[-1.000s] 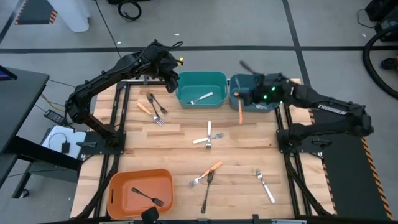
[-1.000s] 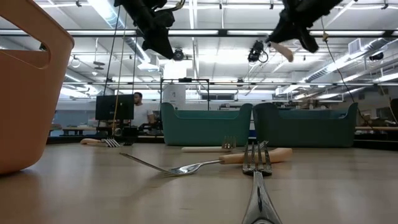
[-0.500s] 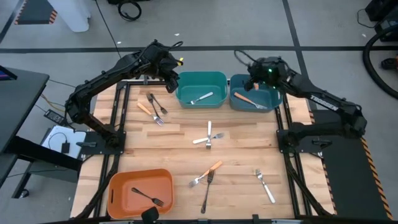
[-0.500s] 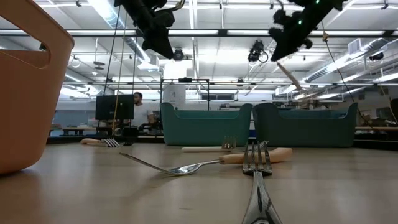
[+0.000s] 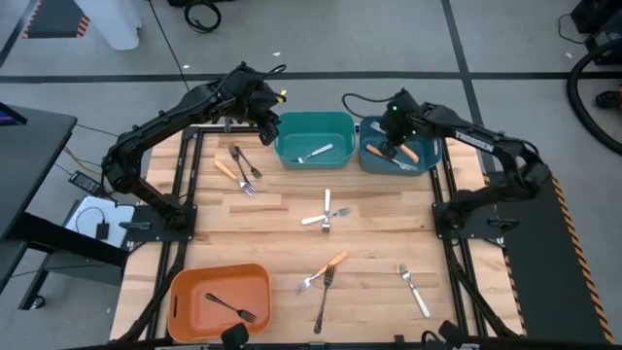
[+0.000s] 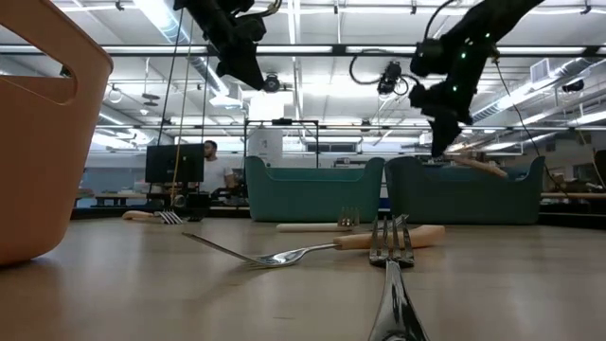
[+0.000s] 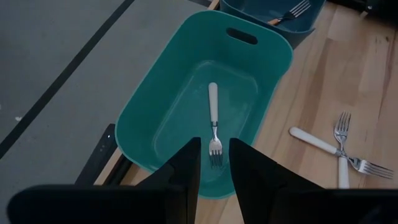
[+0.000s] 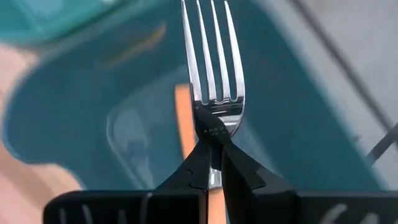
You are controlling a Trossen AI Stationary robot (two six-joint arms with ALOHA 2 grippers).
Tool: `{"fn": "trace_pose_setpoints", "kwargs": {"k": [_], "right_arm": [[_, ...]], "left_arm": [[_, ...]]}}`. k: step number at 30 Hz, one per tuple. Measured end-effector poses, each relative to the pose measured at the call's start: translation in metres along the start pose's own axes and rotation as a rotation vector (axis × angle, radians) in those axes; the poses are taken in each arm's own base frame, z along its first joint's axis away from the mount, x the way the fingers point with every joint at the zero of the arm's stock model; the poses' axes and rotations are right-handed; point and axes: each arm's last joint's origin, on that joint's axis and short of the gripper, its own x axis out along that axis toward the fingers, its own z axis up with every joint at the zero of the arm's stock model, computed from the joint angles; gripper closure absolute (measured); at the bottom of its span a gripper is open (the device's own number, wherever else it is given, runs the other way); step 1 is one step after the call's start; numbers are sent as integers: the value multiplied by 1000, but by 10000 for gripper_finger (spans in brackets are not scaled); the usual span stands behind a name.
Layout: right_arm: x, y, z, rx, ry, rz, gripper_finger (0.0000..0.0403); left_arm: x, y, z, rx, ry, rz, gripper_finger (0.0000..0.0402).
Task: Sort silverware by color (type)
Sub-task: Put the orange fork into the blue bin
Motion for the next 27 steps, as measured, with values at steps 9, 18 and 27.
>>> {"fn": "trace_pose_setpoints", "kwargs": {"k": [9, 18, 27], "right_arm": [[42, 3, 0, -55, 158, 28, 363], [56, 3, -1, -60, 213, 6, 332], [48, -1, -1, -67, 204, -109, 303]], "left_arm": [[0, -2, 0, 30, 1, 1, 308], [0, -1, 0, 52, 5, 28, 308], [0, -1, 0, 28, 8, 42, 308]]}}
